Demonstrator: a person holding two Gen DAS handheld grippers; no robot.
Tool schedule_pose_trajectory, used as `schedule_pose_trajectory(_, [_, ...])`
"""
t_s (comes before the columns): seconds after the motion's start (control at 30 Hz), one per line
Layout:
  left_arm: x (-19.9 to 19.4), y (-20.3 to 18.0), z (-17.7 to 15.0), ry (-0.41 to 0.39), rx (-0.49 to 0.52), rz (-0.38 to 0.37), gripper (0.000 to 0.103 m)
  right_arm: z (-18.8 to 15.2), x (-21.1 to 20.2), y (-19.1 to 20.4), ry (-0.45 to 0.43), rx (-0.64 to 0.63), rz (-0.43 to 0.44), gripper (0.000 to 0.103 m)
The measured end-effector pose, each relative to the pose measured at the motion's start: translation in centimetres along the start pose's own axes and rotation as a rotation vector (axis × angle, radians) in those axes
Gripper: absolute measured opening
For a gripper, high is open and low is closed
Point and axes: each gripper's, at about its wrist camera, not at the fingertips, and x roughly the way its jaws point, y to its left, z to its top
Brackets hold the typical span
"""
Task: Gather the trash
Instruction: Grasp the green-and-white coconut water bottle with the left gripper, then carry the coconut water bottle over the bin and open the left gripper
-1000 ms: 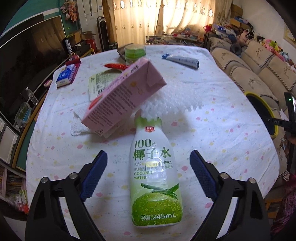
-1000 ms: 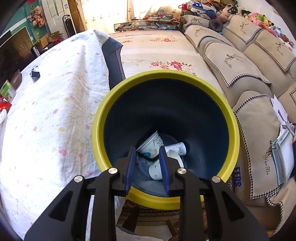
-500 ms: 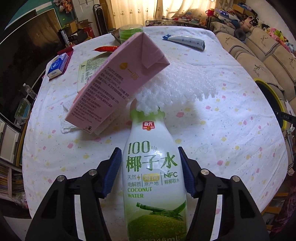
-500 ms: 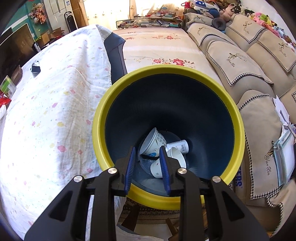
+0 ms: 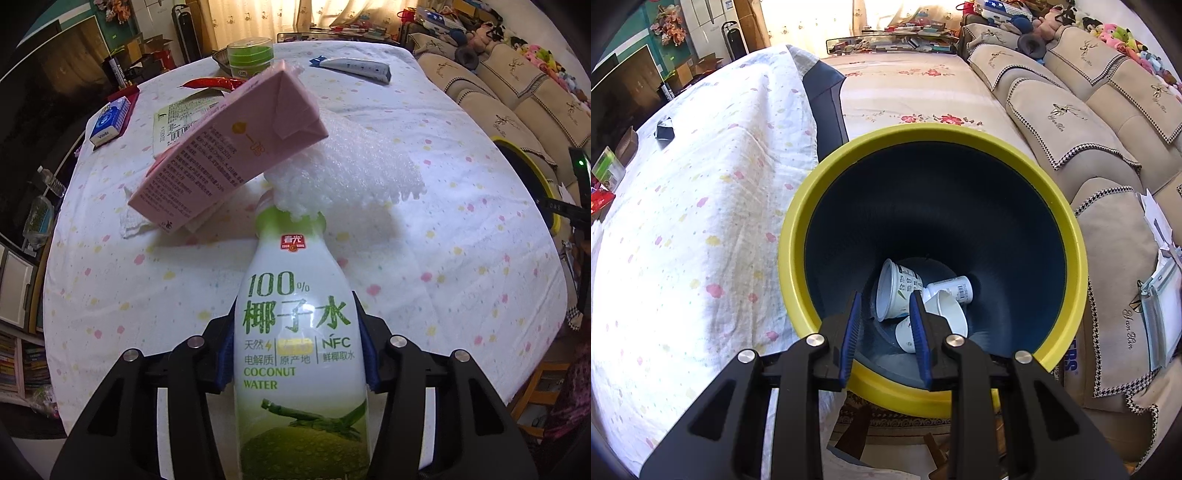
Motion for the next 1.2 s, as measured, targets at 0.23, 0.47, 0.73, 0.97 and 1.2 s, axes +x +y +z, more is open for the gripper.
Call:
schedule_pose_trajectory(0.23, [-2.5, -0.7, -2.5, -0.001, 0.043, -0.065, 0.052, -0.2, -0.3, 0.5, -0.005, -0.011, 0.010, 0.026])
schedule_pose_trajectory(0.47, [-6.1, -2.1, -2.7, -0.098, 0.088, -0.096, 0.052, -0.2, -0.9, 0.7, -0.020, -0.013, 0.013, 0.026])
schedule_pose_trajectory(0.73, [-7.8, -7.0, 0.8, -0.178, 0.199, -0.181, 0.052, -0.5, -2.5, -1.2, -0.049, 0.020, -0.004, 0.026])
schedule_pose_trajectory(0.97, [-6.0, -16.0, 6.6, -0.180, 0.385, -0.250, 0.052, -1.5, -4.2, -5.0, -0.078, 0.089, -0.027, 0.026])
schedule_pose_trajectory(1.2, [-3.6, -26.7, 12.7, -0.185, 0.496, -0.343, 0.052, -2.6, -4.6, -9.4, -0.086, 0.169, -0.043, 0.026])
